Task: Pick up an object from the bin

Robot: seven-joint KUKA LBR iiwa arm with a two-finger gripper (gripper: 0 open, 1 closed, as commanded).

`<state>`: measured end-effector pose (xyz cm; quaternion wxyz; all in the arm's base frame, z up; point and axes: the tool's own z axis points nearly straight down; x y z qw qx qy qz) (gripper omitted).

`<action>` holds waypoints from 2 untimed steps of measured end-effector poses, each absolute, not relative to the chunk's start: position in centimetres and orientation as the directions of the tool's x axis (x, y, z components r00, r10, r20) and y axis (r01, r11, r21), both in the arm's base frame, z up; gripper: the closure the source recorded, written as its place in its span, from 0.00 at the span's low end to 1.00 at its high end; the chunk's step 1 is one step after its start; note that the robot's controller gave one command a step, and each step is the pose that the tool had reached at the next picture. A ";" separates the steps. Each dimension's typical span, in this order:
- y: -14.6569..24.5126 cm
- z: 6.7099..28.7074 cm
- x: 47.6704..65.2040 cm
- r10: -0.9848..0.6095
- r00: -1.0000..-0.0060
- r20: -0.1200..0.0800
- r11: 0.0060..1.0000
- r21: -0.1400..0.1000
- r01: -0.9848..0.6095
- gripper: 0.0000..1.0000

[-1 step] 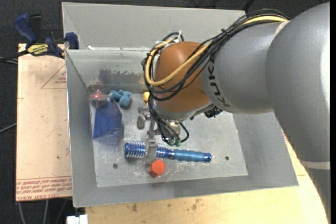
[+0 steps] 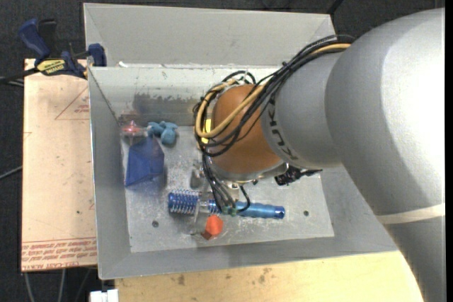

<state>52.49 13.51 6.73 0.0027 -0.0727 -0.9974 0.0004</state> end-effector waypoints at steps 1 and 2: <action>13.5 6.8 52.5 0.146 -0.989 0.004 0.989 0.001 0.146 0.00; 13.5 6.8 52.6 0.148 -0.989 0.004 0.989 0.003 0.148 0.00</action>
Offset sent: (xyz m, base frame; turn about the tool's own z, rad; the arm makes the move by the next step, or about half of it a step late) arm 0.0000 0.0000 0.0000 0.0000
